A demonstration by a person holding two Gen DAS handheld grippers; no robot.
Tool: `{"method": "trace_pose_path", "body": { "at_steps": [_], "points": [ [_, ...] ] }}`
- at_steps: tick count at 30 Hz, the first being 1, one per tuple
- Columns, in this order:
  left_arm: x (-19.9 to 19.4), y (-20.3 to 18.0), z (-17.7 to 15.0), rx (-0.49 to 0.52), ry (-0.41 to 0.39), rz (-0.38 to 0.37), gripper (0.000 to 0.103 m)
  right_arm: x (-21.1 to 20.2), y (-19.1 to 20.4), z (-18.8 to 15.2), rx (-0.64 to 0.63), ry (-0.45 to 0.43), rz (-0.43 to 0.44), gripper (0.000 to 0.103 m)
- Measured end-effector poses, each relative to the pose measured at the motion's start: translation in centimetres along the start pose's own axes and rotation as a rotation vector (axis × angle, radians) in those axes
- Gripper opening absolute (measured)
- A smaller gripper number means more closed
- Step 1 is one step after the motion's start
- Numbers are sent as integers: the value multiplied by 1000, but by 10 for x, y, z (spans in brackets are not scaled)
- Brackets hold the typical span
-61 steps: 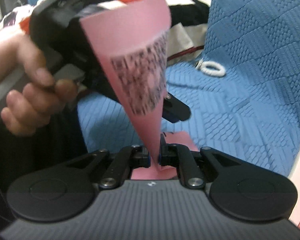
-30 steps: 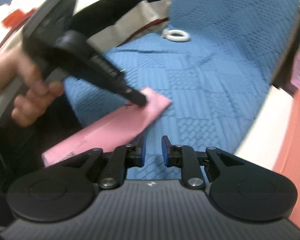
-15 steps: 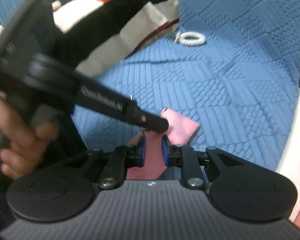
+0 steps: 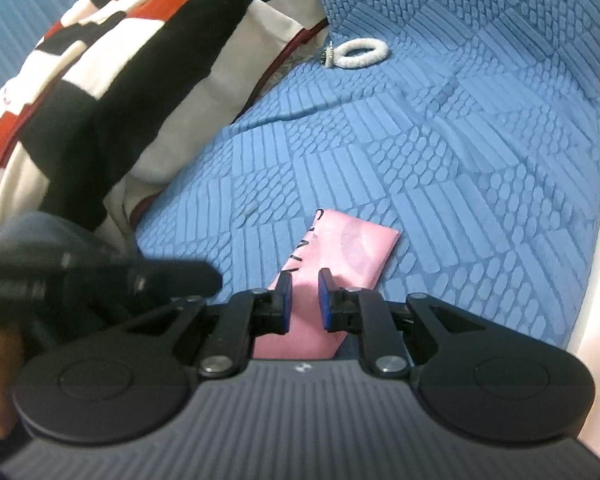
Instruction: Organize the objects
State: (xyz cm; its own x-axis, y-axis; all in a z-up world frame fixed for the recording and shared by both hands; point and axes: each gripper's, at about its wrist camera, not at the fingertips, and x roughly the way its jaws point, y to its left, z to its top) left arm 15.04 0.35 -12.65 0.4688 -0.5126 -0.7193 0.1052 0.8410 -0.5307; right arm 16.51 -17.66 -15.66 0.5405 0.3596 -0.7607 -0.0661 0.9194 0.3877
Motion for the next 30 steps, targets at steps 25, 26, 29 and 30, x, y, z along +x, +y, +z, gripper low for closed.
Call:
{"method": "trace_pose_path", "body": {
  "at_steps": [25, 26, 29, 30],
  "points": [
    [32, -7, -24, 131, 96, 58, 1, 7, -47, 28, 193, -113, 28, 45],
    [32, -7, -23, 130, 95, 58, 1, 9, -49, 27, 208, -98, 53, 45],
    [32, -7, -23, 129, 95, 60, 1, 11, -52, 25, 222, -82, 101, 44],
    [32, -6, -23, 128, 95, 60, 1, 11, -52, 24, 224, -76, 112, 44]
  ]
}}
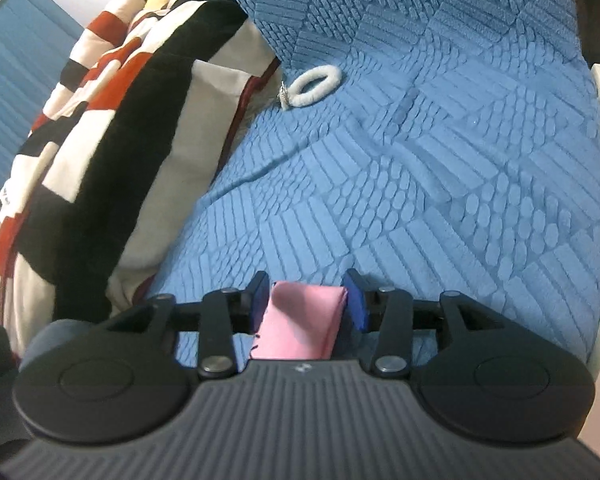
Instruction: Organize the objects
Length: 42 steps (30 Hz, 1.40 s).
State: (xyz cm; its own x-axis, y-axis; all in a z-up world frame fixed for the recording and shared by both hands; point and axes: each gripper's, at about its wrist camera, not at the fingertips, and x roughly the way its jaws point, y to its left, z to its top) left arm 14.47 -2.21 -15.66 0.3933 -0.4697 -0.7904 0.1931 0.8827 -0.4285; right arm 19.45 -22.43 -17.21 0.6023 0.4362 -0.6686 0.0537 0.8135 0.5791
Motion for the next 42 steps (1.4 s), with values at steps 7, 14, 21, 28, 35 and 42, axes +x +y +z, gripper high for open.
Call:
{"method": "trace_pose_path", "body": {
  "at_steps": [7, 14, 21, 28, 35, 42],
  "points": [
    [-3, 4, 3, -11, -25, 8, 1, -11, 2, -2, 2, 8, 6, 22],
    [-15, -2, 10, 4, -105, -3, 1, -19, 16, -4, -39, -3, -21, 18],
    [-21, -28, 12, 78, -156, 3, 22, -17, 23, -4, -45, 10, -46, 18],
    [-5, -65, 8, 189, -156, 92, 43, -19, 21, -4, 4, 19, -70, 18],
    [18, -86, -3, 334, -169, 283, 44, -26, 11, -5, 83, 19, -68, 17],
    [23, -77, -2, 321, -181, 313, 25, -32, 8, -6, 126, 6, -27, 19]
  ]
}}
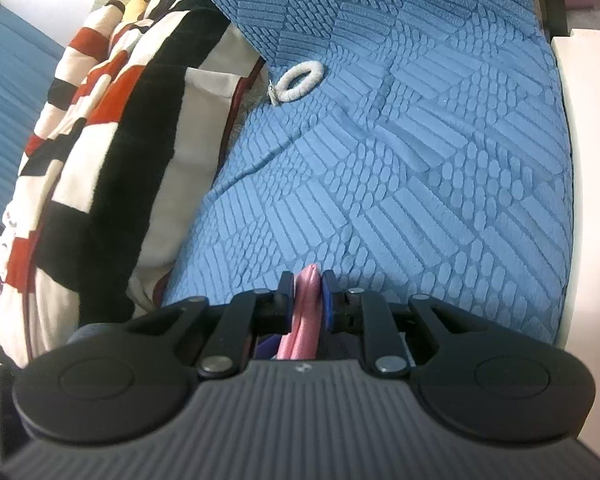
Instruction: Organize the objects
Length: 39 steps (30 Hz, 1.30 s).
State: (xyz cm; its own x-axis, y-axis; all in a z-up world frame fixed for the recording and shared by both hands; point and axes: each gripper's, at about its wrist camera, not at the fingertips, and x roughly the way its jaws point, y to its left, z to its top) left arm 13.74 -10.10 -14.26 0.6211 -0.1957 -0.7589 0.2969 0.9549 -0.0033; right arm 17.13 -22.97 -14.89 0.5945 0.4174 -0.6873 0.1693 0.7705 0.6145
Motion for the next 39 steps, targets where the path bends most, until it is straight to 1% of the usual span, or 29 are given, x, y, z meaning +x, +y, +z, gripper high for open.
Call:
{"method": "trace_pose_path", "body": {
  "at_steps": [1, 2, 3, 5, 6, 7, 8, 9, 10, 12, 13, 15, 19, 21, 22, 24, 28, 33, 37, 39],
  "points": [
    [-1, 3, 0, -13, -4, -3, 21, -1, -1, 0, 8, -6, 6, 22],
    [-1, 7, 1, -25, -9, -12, 17, -1, -1, 0, 18, -10, 12, 23],
    [-2, 11, 1, -44, -12, -24, 16, -2, -2, 1, 26, -15, 25, 25],
    [-5, 23, 1, -115, -7, -63, 13, -3, -2, 2, 30, -24, 52, 27],
    [-5, 30, 1, -147, -8, -78, 12, -3, -2, 2, 34, -28, 70, 29],
    [-6, 35, 1, -176, -11, -93, 12, -3, -2, 3, 40, -30, 84, 37],
    [-8, 41, 2, -200, -16, -109, 12, -3, -3, 3, 44, -33, 92, 42],
    [-10, 45, 2, -224, -19, -122, 12, -3, -3, 3, 46, -37, 100, 52],
    [-12, 49, 2, -248, -26, -132, 12, -2, -2, 3, 45, -37, 106, 59],
    [-19, 57, 3, -284, -47, -158, 12, -1, -1, 3, 43, -44, 109, 62],
    [-22, 59, 4, -299, -54, -173, 12, -1, -1, 3, 47, -49, 120, 66],
    [-27, 63, 5, -321, -64, -190, 12, -1, -2, 3, 67, -55, 155, 66],
    [-36, 65, 6, -330, -78, -216, 12, 1, -2, 2, 107, -54, 235, 65],
    [-37, 66, 7, -328, -82, -218, 12, 1, 1, 1, 108, -55, 246, 64],
    [-37, 68, 6, -332, -79, -221, 13, 0, 3, 1, 99, -60, 247, 56],
    [-36, 71, 6, -340, -67, -225, 13, -1, 8, 1, 74, -62, 236, 54],
    [-36, 71, 5, -320, -62, -220, 13, -5, 22, -2, -14, -71, 221, 51],
    [-30, 75, 5, -318, -45, -225, 18, -10, 37, -6, -110, -91, 169, 50],
    [-26, 72, 8, -275, -43, -225, 19, -14, 43, -6, -139, -113, 142, 49],
    [-25, 68, 11, -240, -50, -209, 19, -18, 46, -6, -154, -130, 133, 49]
  ]
}}
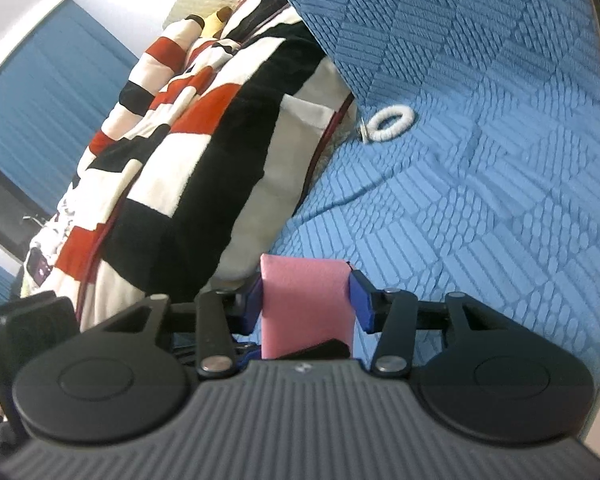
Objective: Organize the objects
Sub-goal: 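Open the right tool and withdraw it while the left tool holds the folded bag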
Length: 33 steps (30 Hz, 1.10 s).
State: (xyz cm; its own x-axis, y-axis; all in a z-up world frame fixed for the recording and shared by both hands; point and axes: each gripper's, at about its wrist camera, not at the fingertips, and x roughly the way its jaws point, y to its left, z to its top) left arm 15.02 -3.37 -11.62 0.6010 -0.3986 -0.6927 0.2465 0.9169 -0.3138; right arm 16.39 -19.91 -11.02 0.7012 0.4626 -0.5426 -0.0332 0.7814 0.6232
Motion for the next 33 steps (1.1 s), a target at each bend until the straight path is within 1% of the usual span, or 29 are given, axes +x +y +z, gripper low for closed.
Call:
{"method": "trace_pose_path", "body": {
  "at_steps": [3, 5, 7, 10, 14, 18, 21, 24, 26, 28, 29, 30, 33],
  "points": [
    [3, -1, 6, 11, 0, -7, 19, -4, 6, 3, -27, -22, -25, 49],
    [6, -2, 10, 41, -3, -2, 17, -6, 9, 5, -31, -36, -41, 49],
    [8, -3, 14, 60, 2, -2, 15, -7, 14, 7, -51, -51, -79, 49],
    [11, -1, 19, 80, 3, 23, 14, -11, 22, 10, -81, -87, -127, 49],
    [11, 10, 30, 71, -3, 43, 14, -20, 30, 15, -118, -150, -196, 49],
    [9, 23, 42, 42, -16, 50, 13, -25, 33, 23, -119, -210, -273, 49],
    [8, 32, 49, 30, -15, 46, 14, -20, 34, 28, -133, -221, -358, 52],
    [8, 38, 54, 35, -15, 55, 14, -9, 35, 32, -153, -202, -421, 54],
    [9, 43, 57, 25, -12, 54, 14, -2, 35, 34, -168, -184, -442, 60],
    [11, 47, 60, 19, -7, 56, 14, 5, 36, 37, -186, -171, -460, 79],
    [12, 49, 61, 19, -4, 57, 14, 9, 36, 38, -191, -170, -474, 84],
    [14, 51, 62, 16, -2, 55, 14, 13, 36, 39, -194, -171, -488, 92],
    [17, 58, 66, -5, 7, 44, 14, 29, 31, 47, -185, -141, -523, 92]
  ]
}}
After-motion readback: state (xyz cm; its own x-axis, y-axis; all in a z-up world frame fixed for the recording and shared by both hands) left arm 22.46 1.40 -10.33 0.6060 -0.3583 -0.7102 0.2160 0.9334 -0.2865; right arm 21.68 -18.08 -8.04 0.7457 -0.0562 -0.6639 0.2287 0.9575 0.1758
